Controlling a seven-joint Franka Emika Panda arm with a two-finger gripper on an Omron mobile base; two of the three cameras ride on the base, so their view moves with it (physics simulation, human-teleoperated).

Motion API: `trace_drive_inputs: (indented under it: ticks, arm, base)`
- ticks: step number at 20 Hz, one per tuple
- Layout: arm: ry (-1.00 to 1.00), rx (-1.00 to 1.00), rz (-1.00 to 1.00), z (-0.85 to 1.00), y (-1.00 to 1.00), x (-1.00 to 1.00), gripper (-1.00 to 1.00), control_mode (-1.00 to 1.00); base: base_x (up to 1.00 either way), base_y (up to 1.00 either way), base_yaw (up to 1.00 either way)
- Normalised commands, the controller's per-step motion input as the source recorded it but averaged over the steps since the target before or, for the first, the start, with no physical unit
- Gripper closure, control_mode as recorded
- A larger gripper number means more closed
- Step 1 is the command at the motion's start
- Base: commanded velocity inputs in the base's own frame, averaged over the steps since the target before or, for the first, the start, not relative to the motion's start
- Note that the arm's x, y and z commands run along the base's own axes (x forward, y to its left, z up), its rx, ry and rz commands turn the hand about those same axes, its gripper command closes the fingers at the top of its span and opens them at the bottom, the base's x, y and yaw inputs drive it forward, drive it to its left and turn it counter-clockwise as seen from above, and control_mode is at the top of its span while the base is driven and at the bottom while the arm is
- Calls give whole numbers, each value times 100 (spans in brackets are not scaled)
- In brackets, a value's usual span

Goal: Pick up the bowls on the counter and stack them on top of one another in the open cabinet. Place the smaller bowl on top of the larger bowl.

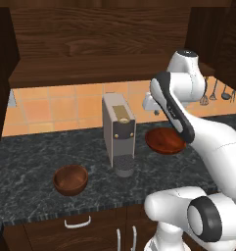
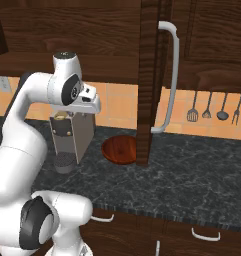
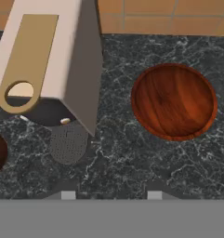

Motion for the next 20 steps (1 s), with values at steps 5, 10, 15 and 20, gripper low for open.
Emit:
trace_drive_inputs:
  ticks: [5, 10, 15, 20]
  arm:
    - [4, -5, 9, -38, 49, -64, -100, -100]
    - [19, 0, 16, -91, 79, -46, -100, -100]
    - [2, 0, 8, -58, 100, -7, -100, -100]
    - [12, -1, 5, -23, 100, 5, -100, -100]
  base:
    - [0, 0, 0]
    - [0, 0, 0]
    - [0, 0, 0]
    - [0, 0, 0]
